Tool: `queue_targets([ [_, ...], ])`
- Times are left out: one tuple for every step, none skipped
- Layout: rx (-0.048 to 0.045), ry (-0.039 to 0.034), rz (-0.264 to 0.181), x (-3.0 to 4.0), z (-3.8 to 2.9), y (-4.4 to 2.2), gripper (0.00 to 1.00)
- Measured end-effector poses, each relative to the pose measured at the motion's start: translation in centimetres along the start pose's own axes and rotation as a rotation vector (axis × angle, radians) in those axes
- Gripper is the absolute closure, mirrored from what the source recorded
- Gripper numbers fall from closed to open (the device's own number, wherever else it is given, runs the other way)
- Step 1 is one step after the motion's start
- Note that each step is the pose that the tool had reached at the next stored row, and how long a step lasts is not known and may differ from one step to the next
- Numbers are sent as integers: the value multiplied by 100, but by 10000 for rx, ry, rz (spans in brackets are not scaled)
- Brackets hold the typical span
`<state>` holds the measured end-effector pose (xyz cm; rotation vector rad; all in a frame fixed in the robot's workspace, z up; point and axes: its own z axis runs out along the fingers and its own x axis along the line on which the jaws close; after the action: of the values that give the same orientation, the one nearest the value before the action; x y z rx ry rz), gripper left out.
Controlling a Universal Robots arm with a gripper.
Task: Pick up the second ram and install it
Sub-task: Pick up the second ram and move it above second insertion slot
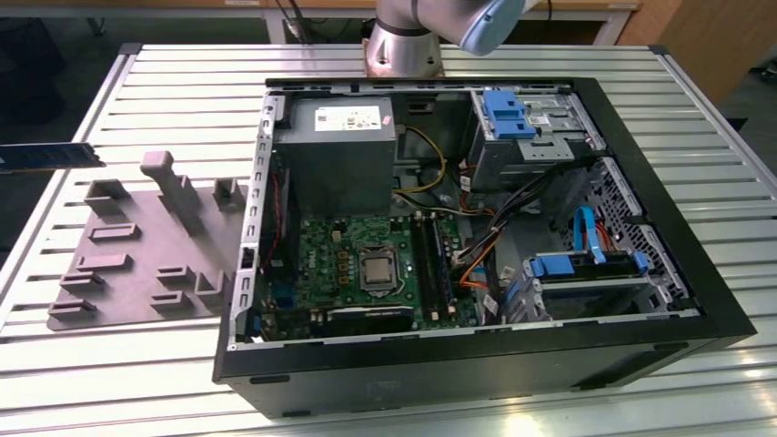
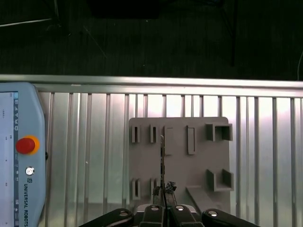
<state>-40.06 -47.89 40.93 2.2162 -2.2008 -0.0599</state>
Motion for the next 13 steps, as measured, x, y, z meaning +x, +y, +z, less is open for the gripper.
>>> queue_targets([
  [1, -1, 1, 0, 0, -5, 88],
  [1, -1, 1, 0, 0, -11, 88],
  [0, -1, 1, 0, -1, -16, 88],
  [1, -1, 1, 0, 0, -19, 88],
  [1, -1, 2, 0, 0, -22, 88],
  [0, 0, 1, 0, -1, -26, 88],
  [0, 0, 1, 0, -1, -30, 88],
  [0, 0, 1, 0, -2, -35, 88],
  [0, 0, 0, 0, -2, -40, 88],
  [0, 0, 1, 0, -2, -44, 88],
  [1, -1, 1, 0, -1, -49, 88],
  [1, 0, 1, 0, -2, -55, 88],
  [0, 0, 0, 1, -2, -63, 88],
])
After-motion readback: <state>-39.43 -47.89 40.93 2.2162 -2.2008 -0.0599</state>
